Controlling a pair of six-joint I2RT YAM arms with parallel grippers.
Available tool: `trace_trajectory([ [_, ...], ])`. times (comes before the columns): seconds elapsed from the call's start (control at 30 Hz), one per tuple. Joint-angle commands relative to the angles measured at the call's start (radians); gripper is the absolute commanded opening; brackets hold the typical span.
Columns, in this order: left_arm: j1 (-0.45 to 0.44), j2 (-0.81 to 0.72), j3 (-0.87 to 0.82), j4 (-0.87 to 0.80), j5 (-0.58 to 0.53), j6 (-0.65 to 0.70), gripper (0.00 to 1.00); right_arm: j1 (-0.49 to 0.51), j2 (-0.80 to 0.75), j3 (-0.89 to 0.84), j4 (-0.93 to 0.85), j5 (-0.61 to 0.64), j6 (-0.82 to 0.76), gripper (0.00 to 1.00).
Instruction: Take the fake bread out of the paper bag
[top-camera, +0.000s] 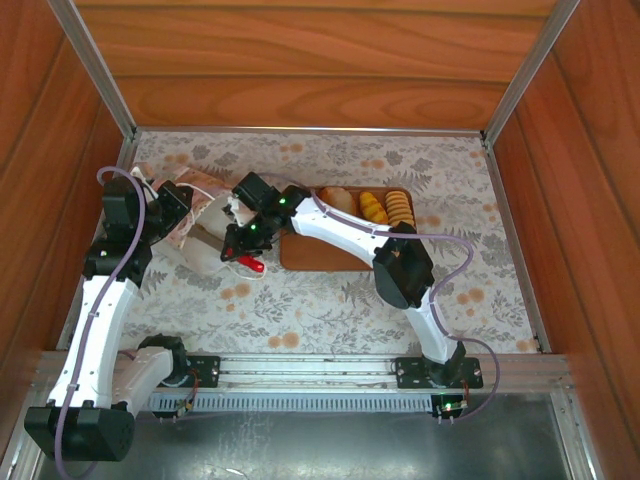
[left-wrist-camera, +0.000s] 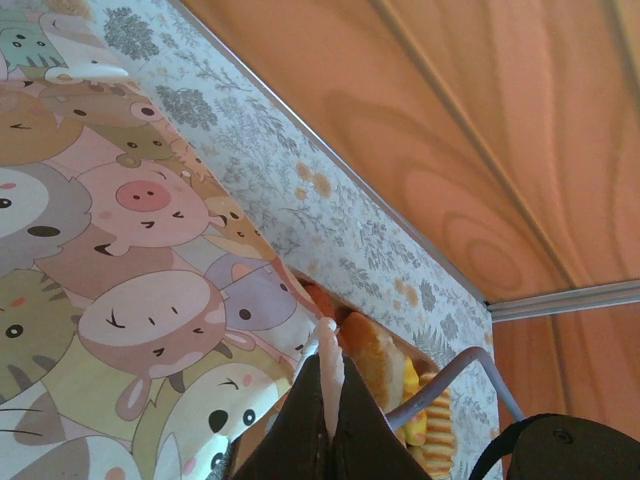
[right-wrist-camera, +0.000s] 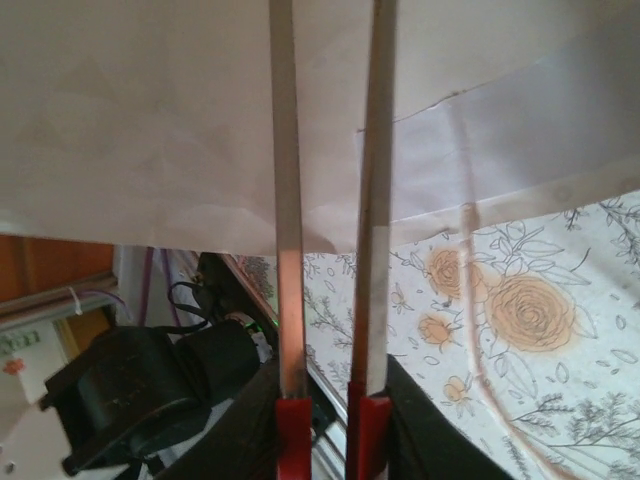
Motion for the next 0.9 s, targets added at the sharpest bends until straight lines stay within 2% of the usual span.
trace_trajectory([
  [0.0,-0.003,-0.017,-0.003,0.006,0.007,-0.005,0.00,0.004,-0.047,-0.034,0.029,-0.006,-0.012,0.21],
  [0.23,-0.004,-0.029,-0.013,0.005,-0.008,0.000,0.00,0.003,-0.213,-0.152,0.031,0.139,-0.099,0.16],
  [0.47,-0.004,-0.020,-0.012,0.006,-0.006,0.006,0.00,0.023,-0.368,-0.238,-0.124,0.568,-0.295,0.16],
  [0.63,-0.004,-0.013,-0.006,0.006,0.000,0.007,0.00,0.104,-0.344,-0.217,-0.205,0.848,-0.566,0.16],
  [0.7,-0.004,-0.014,-0.004,0.006,0.000,0.006,0.00,0.173,-0.302,-0.219,-0.219,1.007,-0.721,0.16],
  [0.77,-0.004,-0.016,-0.004,0.006,-0.001,0.006,0.00,0.217,-0.259,-0.220,-0.231,1.167,-0.788,0.15],
  [0.87,-0.003,-0.018,-0.005,0.006,-0.003,0.001,0.00,0.245,-0.231,-0.211,-0.241,1.187,-0.826,0.16],
])
